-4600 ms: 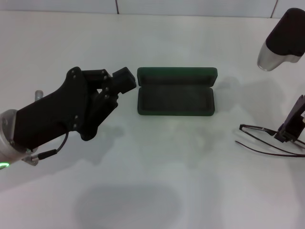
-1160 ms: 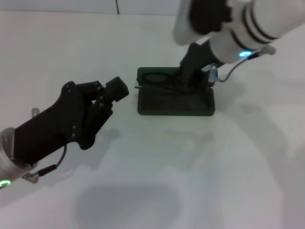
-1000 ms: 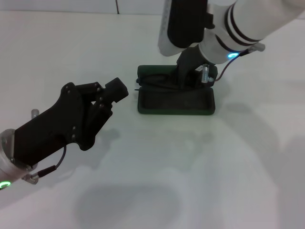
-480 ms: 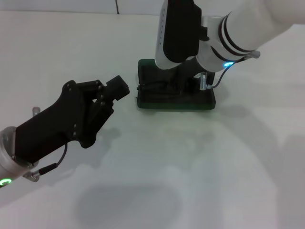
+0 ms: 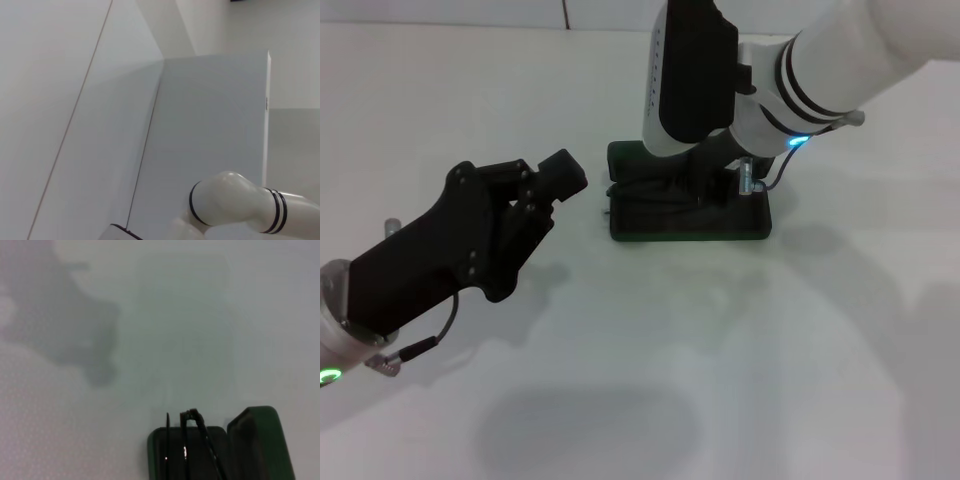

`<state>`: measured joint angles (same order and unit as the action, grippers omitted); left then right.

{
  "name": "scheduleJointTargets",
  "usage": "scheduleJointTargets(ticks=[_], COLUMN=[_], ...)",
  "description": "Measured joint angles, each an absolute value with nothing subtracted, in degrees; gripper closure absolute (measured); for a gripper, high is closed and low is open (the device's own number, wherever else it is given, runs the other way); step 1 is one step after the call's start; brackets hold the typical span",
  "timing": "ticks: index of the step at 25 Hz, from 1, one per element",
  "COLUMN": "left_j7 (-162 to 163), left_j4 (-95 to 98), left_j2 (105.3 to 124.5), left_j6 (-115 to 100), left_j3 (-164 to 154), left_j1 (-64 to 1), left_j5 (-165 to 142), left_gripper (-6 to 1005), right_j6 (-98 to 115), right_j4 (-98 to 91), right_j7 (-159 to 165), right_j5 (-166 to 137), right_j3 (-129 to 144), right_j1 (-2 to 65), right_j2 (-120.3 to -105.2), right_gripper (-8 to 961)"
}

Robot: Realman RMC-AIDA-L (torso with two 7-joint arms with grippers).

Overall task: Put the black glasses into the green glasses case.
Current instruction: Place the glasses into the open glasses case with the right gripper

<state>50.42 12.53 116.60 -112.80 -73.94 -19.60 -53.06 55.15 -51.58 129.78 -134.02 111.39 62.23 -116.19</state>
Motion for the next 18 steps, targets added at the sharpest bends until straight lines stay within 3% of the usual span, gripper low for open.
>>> scheduleJointTargets(ticks=[18], left_j7=[50.45], left_j4=[12.48], left_j2=[116.45], left_j6=[-112.77], left_j3=[-73.65], left_j1=[-19.69], left_j5=[-53.08], left_gripper=[972], right_j6=[54.73], right_j4=[-53.84], right_j7=[134.34], right_j5=[-139.71], right_j3=[113.64], right_j1=[60.80], right_j2=[-116.19], right_gripper=[916])
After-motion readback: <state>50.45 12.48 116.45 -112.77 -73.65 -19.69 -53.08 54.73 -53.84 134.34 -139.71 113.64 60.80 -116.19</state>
